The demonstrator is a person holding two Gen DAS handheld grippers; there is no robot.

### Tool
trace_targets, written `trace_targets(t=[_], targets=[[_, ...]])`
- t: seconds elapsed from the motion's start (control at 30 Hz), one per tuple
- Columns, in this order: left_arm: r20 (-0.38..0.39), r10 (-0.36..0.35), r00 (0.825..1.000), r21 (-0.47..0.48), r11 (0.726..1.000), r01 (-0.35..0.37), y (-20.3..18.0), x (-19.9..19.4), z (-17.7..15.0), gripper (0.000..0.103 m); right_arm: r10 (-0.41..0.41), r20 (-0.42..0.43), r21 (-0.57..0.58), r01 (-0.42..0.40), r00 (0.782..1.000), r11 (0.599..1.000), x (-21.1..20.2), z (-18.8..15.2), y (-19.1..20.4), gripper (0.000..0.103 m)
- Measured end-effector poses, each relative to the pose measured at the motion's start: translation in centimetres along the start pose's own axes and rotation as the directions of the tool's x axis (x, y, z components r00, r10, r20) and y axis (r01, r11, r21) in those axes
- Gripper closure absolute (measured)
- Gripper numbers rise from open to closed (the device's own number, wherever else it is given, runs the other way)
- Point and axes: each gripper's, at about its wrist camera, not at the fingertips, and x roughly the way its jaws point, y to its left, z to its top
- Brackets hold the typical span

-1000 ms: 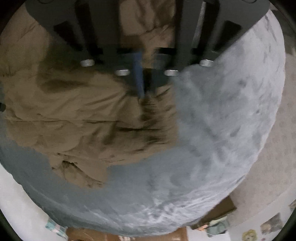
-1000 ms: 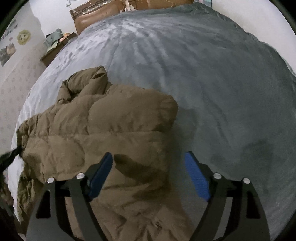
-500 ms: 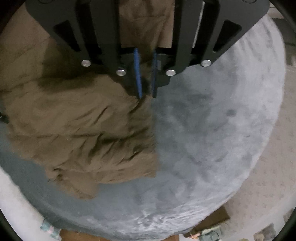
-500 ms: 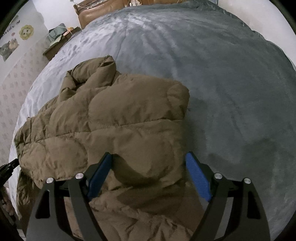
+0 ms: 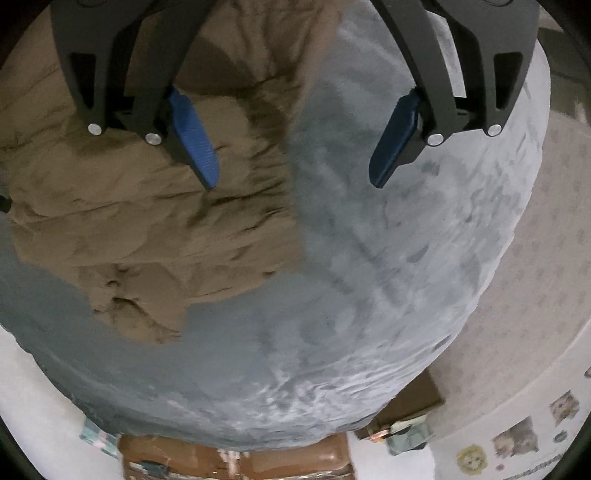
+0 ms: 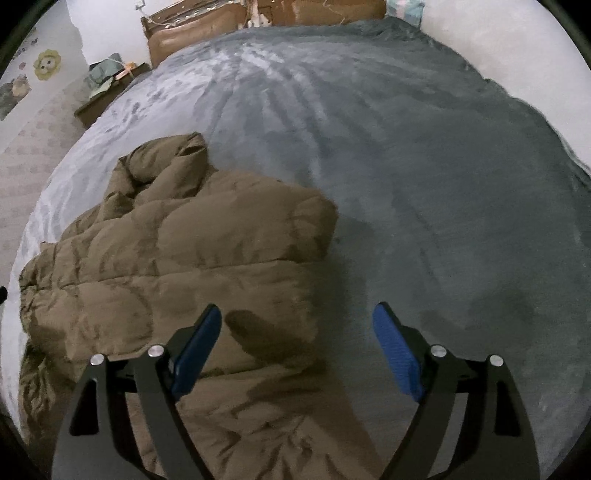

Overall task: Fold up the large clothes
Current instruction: 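Grasp the jacket hem with the left tool while the right tool grasps the hem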

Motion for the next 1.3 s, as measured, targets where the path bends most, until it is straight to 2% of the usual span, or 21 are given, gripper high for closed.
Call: trace_targets(t=[0.1,0.17,0.2,0.23,0.27,0.33,0.4,0.7,1.07,1.17,1.27,1.3], targets=[[-0.005,0.016,1.0,0.015,1.0,-0.016,-1.9,0.9,0.3,0.022,-0.016,0.028,0.011,0.016,0.999,1.0,-0.1,0.1,-0.5,0.018],[-0.02,0.017,1.0,0.032,0.999,-0.017,-2.7,1.8,0.3,0.044,-0.01,0.052,0.014,0.009,0.999,1.0,-0.3,0.2,-0.5,0.019],[-0.05,0.016,0.999,0.044,0.999,-0.014,-3.1,2.7,0.2,0.067,-0.004,0.066,0.009,0.003,0.998,1.0,-0.5,0.4,-0.3,0.021],[-0.073,0.015,0.997,0.048,0.999,-0.012,-3.2,3.4,0.1,0.085,-0.001,0.082,-0.003,0.001,0.997,1.0,-0.5,0.5,0.1,0.03],[-0.094,0.016,0.995,0.048,0.999,-0.012,-3.3,4.2,0.1,0.088,0.0,0.081,-0.018,0.001,0.997,1.0,-0.5,0.6,0.5,0.036],[-0.129,0.027,0.991,0.035,0.999,-0.023,-3.0,5.8,-0.2,0.088,0.012,0.049,-0.037,-0.01,0.999,0.999,0.3,0.9,1.3,0.065],[-0.155,0.044,0.987,0.032,0.999,-0.039,-2.7,6.9,-0.5,0.088,0.037,0.014,-0.046,-0.036,0.999,0.998,1.2,1.1,2.1,0.075],[-0.143,0.073,0.987,0.088,0.994,-0.061,-3.7,8.4,-1.7,0.088,-0.019,-0.014,-0.117,0.017,1.0,0.993,3.6,1.2,5.0,0.078],[-0.144,0.079,0.986,0.097,0.993,-0.065,-4.9,9.3,-1.9,0.086,-0.035,-0.093,-0.138,0.022,0.995,0.99,6.8,1.3,5.3,0.078],[-0.145,0.071,0.987,0.081,0.995,-0.06,-3.9,8.8,-2.0,0.085,-0.028,-0.107,-0.126,0.015,0.994,0.992,7.0,1.3,5.0,0.078],[-0.15,0.063,0.987,0.053,0.997,-0.056,-3.2,8.3,-2.1,0.076,-0.018,-0.084,-0.107,0.009,0.996,0.994,5.6,1.3,4.7,0.078],[-0.144,0.059,0.988,0.043,0.998,-0.054,-2.8,8.0,-2.1,0.068,-0.009,-0.07,-0.098,0.002,0.998,0.995,5.0,1.3,4.6,0.077]])
